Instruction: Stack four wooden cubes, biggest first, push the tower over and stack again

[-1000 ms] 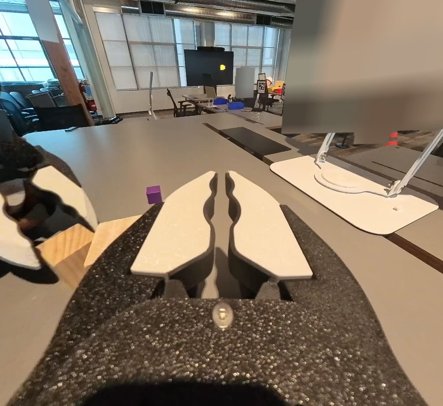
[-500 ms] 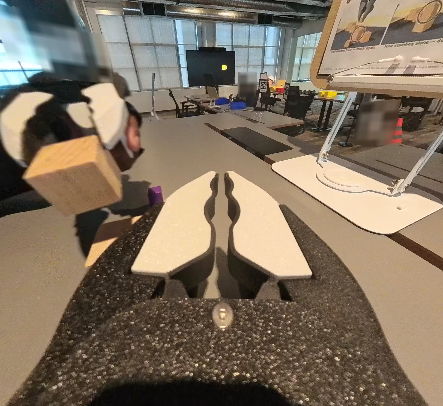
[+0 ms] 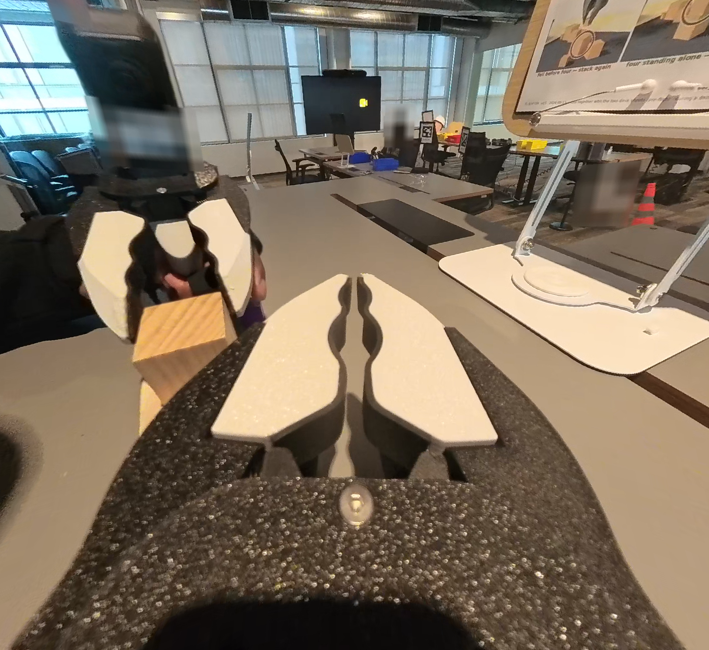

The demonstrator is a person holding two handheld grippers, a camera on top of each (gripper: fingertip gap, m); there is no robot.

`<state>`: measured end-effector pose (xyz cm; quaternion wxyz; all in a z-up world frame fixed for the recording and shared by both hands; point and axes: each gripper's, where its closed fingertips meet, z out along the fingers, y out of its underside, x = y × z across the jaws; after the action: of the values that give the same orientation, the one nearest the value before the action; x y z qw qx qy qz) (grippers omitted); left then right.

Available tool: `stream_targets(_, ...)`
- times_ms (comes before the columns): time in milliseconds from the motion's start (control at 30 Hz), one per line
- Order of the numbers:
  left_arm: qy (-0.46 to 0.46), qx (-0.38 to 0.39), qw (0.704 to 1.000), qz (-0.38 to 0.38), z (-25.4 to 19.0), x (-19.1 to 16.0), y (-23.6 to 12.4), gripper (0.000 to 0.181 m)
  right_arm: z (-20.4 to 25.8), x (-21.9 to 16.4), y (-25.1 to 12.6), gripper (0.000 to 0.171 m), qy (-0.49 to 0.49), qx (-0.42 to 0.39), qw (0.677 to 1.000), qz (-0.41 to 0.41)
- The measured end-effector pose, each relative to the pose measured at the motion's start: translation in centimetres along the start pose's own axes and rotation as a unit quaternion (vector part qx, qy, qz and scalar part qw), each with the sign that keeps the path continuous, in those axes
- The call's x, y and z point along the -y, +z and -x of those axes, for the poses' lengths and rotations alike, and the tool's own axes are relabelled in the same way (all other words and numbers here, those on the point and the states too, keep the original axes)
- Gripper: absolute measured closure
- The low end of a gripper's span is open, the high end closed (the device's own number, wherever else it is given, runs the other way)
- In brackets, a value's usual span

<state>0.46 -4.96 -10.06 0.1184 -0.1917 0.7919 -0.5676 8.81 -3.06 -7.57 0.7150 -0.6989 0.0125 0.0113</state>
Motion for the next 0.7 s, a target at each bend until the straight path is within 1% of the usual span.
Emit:
stream_targets(100, -0.002, 0.028, 0.999, 0.021, 0.0, -0.6, 0.0, 0.136, 0.0, 0.0, 0.0, 0.170, 0.001, 0.000, 1.000, -0.001)
stream_targets(200, -0.006, 0.058, 0.997, 0.045, 0.1, -1.3, 0.3, 0.126, 0.0, 0.0, 0.0, 0.170, 0.001, 0.000, 1.000, -0.001)
stream_targets(300, -0.016, 0.066, 0.996, 0.050, 0.0, -1.0, 0.5, 0.121, -0.1, 0.1, -0.1, 0.170, 0.004, 0.001, 1.000, -0.004)
stream_targets(400, -0.025, 0.071, 0.995, 0.059, 0.3, -1.3, 0.4, 0.125, -0.2, 0.1, -0.1, 0.171, 0.009, 0.001, 1.000, -0.004)
stream_targets(500, -0.024, 0.066, 0.995, 0.070, 0.1, -1.8, 0.5, 0.135, -0.1, 0.1, -0.1, 0.171, 0.009, 0.002, 1.000, -0.004)
stream_targets(600, -0.021, 0.074, 0.994, 0.078, 0.0, -1.6, 0.8, 0.135, -0.1, 0.1, -0.1, 0.171, 0.009, 0.003, 1.000, -0.004)
stream_targets(700, -0.020, 0.089, 0.993, 0.068, -0.2, -0.9, 1.2, 0.135, -0.2, 0.1, -0.1, 0.171, 0.010, 0.003, 1.000, -0.004)
